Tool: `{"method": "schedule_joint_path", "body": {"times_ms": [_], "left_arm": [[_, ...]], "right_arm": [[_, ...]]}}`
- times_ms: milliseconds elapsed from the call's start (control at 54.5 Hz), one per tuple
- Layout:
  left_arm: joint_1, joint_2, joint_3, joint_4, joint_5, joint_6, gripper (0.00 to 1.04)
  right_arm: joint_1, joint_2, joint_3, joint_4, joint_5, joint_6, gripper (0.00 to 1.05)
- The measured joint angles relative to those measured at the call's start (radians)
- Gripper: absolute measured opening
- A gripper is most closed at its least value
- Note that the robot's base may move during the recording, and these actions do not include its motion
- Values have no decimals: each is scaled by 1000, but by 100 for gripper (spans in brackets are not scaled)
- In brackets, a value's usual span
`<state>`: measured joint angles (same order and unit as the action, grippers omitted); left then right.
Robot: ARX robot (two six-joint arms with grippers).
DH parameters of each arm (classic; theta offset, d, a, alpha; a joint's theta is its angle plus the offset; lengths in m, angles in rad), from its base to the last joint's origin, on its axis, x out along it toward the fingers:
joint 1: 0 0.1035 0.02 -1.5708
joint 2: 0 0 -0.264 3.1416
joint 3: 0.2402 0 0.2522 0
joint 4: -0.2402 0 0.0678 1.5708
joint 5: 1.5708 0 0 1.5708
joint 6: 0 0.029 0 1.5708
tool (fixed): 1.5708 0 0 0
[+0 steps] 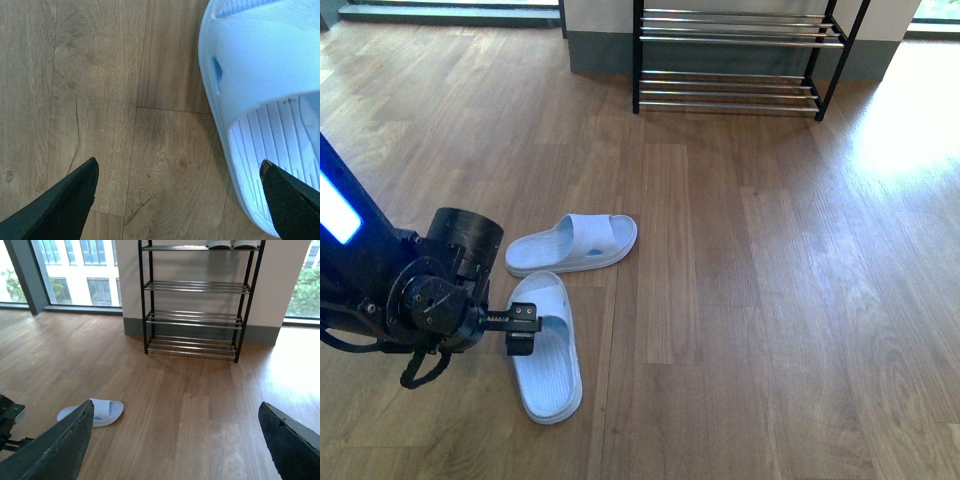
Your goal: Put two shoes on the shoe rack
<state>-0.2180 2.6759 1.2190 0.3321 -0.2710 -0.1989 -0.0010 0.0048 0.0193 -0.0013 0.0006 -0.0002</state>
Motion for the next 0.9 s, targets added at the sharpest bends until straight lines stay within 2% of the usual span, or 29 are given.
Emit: {"method": "schedule_joint_path", "body": {"times_ms": [257, 550, 733, 898], "left_arm": [[19, 168, 165, 35, -35, 100, 95], [11, 267, 278, 61, 30, 136, 95], [-1, 270, 277, 54, 137, 69, 95], [-14, 269, 271, 68, 150, 71, 95]], "right_arm": [[0, 0, 0, 0, 0, 0, 95], [0, 0, 0, 0, 0, 0, 95], [0, 0, 0, 0, 0, 0, 95], [0, 0, 0, 0, 0, 0, 95]]}}
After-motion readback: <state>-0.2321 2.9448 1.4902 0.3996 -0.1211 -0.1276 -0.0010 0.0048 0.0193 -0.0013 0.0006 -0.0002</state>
